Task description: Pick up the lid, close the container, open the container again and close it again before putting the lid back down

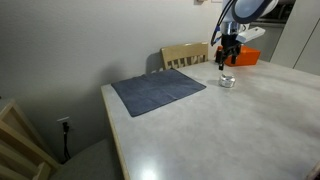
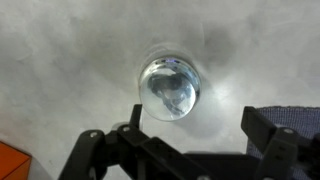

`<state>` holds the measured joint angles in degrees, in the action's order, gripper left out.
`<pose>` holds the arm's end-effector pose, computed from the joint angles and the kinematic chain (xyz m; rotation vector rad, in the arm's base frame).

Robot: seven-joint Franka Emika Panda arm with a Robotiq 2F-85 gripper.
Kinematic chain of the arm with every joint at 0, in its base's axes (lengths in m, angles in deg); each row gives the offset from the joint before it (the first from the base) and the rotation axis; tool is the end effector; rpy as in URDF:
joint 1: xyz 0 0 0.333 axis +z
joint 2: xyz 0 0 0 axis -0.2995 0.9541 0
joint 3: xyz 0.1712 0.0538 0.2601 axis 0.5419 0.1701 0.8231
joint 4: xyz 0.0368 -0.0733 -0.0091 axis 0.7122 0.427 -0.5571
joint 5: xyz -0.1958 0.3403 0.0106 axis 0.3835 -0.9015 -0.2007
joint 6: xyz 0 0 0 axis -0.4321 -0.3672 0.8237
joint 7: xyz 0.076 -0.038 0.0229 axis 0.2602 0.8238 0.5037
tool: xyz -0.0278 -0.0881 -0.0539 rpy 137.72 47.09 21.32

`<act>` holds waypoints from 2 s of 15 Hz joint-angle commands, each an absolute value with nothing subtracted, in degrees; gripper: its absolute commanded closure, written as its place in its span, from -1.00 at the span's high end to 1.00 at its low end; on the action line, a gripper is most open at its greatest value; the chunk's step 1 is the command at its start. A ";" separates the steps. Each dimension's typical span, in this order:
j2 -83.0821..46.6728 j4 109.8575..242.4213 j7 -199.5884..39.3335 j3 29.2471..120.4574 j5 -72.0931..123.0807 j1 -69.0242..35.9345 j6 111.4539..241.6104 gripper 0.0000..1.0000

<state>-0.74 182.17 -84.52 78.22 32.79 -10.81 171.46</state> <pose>0.6634 0.0660 0.2406 2.9938 0.1003 -0.0469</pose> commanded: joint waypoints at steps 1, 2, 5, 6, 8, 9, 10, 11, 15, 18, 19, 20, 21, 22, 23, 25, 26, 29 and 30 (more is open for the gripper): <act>-3.81 186.44 -85.88 77.19 33.12 -10.69 174.39 1.00; -3.34 186.11 -85.48 77.25 32.68 -11.13 174.72 1.00; -1.37 184.20 -84.14 77.61 30.91 -12.53 174.45 1.00; -0.60 183.48 -83.56 77.80 30.28 -13.01 173.89 1.00; 0.98 182.27 -83.06 77.90 29.34 -13.57 172.96 1.00; 1.61 181.84 -82.95 77.84 29.12 -13.70 172.77 1.00; 2.57 181.02 -82.68 77.85 28.81 -13.91 172.29 1.00; 3.59 180.17 -82.35 77.92 28.38 -14.16 171.56 1.00; 7.22 176.84 -81.50 77.95 27.55 -14.27 168.98 1.00; 8.80 174.98 -81.43 77.92 27.43 -14.18 168.00 1.00; 9.05 174.53 -81.39 77.94 27.36 -14.19 167.70 1.00; 9.31 174.14 -81.31 77.93 27.34 -14.22 167.66 1.00; 9.40 173.94 -81.35 77.93 27.30 -14.21 167.60 1.00; 9.38 173.83 -81.22 77.94 27.32 -14.26 167.74 1.00; 9.27 173.80 -81.25 77.96 27.29 -14.24 167.78 1.00; 9.11 173.75 -81.12 77.93 27.37 -14.25 167.97 0.93; 9.04 173.74 -81.03 77.95 27.37 -14.26 168.04 0.47; 8.99 173.64 -80.93 77.94 27.44 -14.21 168.05 0.27; 8.96 173.60 -80.93 77.93 27.48 -14.17 168.08 0.14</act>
<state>8.55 174.73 -82.85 77.56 28.28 -13.54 169.51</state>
